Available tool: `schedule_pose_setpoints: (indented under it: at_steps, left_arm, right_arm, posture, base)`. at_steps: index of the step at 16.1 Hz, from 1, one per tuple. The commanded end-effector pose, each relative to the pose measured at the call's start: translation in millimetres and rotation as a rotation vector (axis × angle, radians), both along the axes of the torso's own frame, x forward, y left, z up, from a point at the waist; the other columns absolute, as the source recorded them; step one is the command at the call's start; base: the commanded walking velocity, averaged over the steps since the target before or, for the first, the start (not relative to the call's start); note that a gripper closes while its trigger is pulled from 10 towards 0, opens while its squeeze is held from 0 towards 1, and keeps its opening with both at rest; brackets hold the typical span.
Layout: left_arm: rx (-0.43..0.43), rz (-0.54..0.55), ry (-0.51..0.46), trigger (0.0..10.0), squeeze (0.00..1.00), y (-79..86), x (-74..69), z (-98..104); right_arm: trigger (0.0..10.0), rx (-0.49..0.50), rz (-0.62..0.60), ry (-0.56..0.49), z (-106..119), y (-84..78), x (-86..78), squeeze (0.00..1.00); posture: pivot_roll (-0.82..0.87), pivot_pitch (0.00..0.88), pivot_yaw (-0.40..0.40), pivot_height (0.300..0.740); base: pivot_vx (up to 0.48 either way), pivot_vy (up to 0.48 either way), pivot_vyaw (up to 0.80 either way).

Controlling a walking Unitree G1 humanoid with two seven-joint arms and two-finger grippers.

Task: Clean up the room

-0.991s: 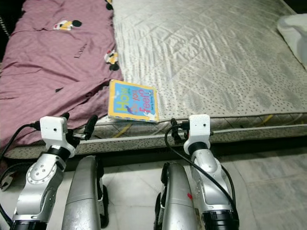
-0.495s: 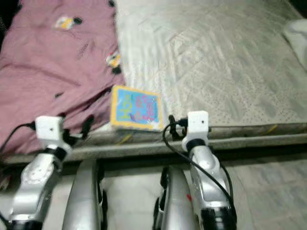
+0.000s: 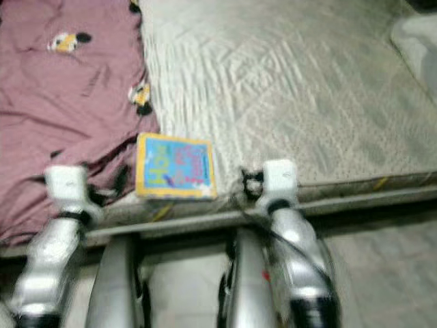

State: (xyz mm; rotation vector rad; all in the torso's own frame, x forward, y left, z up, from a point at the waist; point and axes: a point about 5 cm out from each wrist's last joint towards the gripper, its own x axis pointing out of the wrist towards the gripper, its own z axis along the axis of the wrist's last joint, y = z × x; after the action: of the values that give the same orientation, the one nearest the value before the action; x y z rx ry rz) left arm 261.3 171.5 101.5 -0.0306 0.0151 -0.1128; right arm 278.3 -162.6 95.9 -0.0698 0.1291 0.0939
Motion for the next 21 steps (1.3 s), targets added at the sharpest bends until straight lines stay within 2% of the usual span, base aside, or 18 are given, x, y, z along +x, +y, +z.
schedule_pose_setpoints:
  at_steps: [1,5,8,13,16,19,21]
  left_arm:
    - [-0.036,0.075,0.064,10.0,0.0,14.2,-1.4,-10.1]
    - [-0.122,0.115,0.113,10.0,0.0,26.5,10.0,-17.1]
    - [-0.158,0.111,0.117,10.0,0.0,26.4,21.0,-16.7]
    - [-0.168,0.081,0.063,10.0,0.0,18.9,30.8,-8.3]
    - [-0.198,0.077,0.018,10.0,0.0,18.6,26.4,-3.0]
    - [-0.223,0.05,0.036,10.0,0.0,13.8,27.9,-6.2]
    - [-0.268,0.012,0.057,10.0,0.0,5.0,32.4,-9.0]
  right_arm:
    - [10.0,0.005,0.001,-0.001,0.5,0.7,-0.7,0.0]
    - [10.0,-0.018,-0.001,-0.011,3.7,-3.5,-3.6,0.0]
    - [10.0,-0.037,-0.013,-0.006,4.5,-12.1,-8.6,0.0]
    - [10.0,-0.062,-0.001,-0.009,6.9,-14.7,-10.8,0.0]
    - [10.0,-0.066,0.001,-0.006,6.4,-14.3,-11.1,0.0]
    - [10.0,-0.068,0.009,-0.008,7.1,-13.1,-9.5,0.0]
    - [10.0,-0.071,0.01,-0.01,7.7,-12.5,-8.9,0.0]
  posture:
    - [0.04,0.198,-0.071,0.548]
    - [0.01,0.214,-0.08,0.505]
    - [-0.02,0.22,-0.091,0.505]
    - [-0.04,0.216,-0.1,0.505]
    - [-0.03,0.218,-0.1,0.505]
    - [-0.03,0.219,-0.103,0.505]
    - [-0.04,0.218,-0.103,0.505]
  base:
    - [0.0,0.0,0.0]
    - [0.0,0.0,0.0]
    - [0.0,0.0,0.0]
    - [0.0,0.0,0.0]
    - [0.0,0.0,0.0]
    - [0.0,0.0,0.0]
    - [0.0,0.0,0.0]
